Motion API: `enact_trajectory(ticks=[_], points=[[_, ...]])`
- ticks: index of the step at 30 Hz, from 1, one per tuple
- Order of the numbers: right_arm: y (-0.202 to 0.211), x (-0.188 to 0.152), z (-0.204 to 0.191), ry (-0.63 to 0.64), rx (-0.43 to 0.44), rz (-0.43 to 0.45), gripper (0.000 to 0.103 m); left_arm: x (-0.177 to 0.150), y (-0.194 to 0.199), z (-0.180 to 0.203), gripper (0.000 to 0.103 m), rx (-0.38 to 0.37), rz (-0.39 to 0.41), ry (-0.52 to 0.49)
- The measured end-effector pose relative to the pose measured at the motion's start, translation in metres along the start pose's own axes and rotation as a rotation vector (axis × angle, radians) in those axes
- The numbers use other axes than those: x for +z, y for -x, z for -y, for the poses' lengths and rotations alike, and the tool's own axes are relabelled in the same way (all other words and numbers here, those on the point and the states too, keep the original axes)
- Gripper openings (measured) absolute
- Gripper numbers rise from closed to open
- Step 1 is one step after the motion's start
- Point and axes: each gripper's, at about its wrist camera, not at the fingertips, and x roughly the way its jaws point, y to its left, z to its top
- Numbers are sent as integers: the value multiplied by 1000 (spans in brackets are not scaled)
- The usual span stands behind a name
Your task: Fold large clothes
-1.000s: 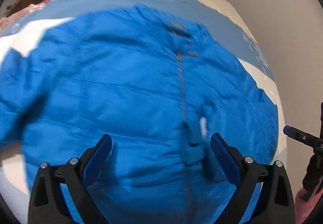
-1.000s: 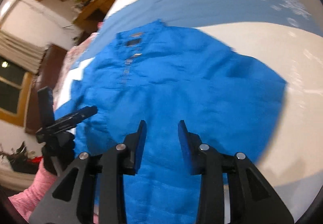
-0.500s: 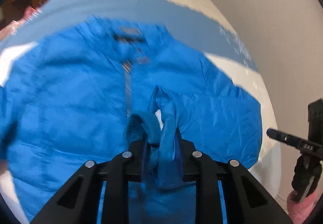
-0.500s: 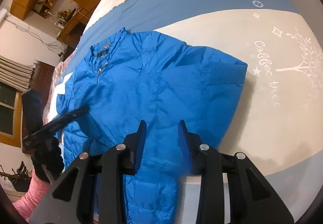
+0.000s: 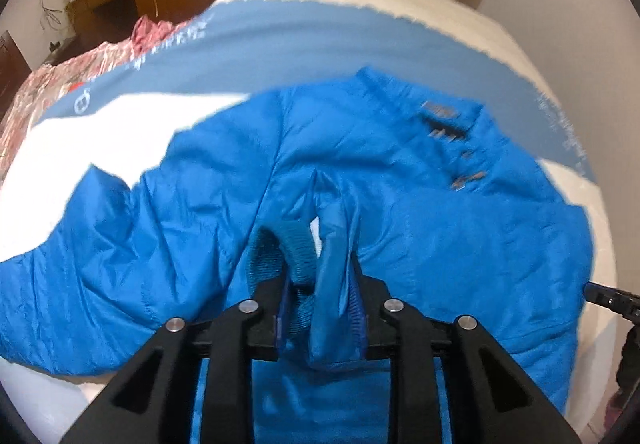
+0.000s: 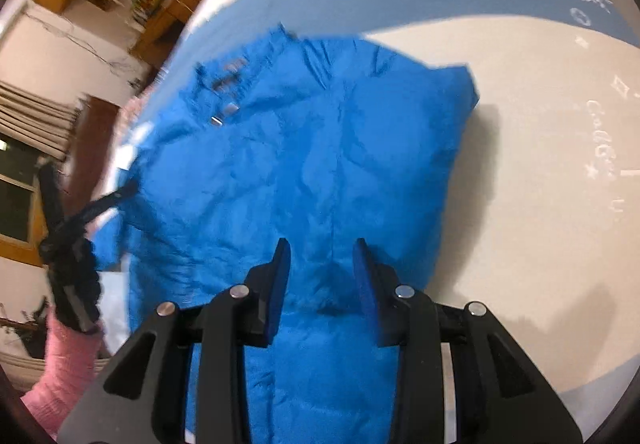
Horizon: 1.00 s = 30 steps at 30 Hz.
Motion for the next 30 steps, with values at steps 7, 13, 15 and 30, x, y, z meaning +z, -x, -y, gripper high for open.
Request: enact_trajectory(ticks=[7, 13, 15, 30], points=[[-27, -1, 13, -52, -23, -42, 25, -6, -17, -11, 38, -16, -10, 21], [6, -4, -11, -7, -27, -5, 32, 1, 40, -12, 43, -27, 99, 64], [7, -4, -22, 2, -22, -7, 32, 2, 49, 1, 43, -49, 106, 37], [-38, -4, -18, -48, -113, -68, 30, -8, -16, 30, 43, 6, -14, -60]])
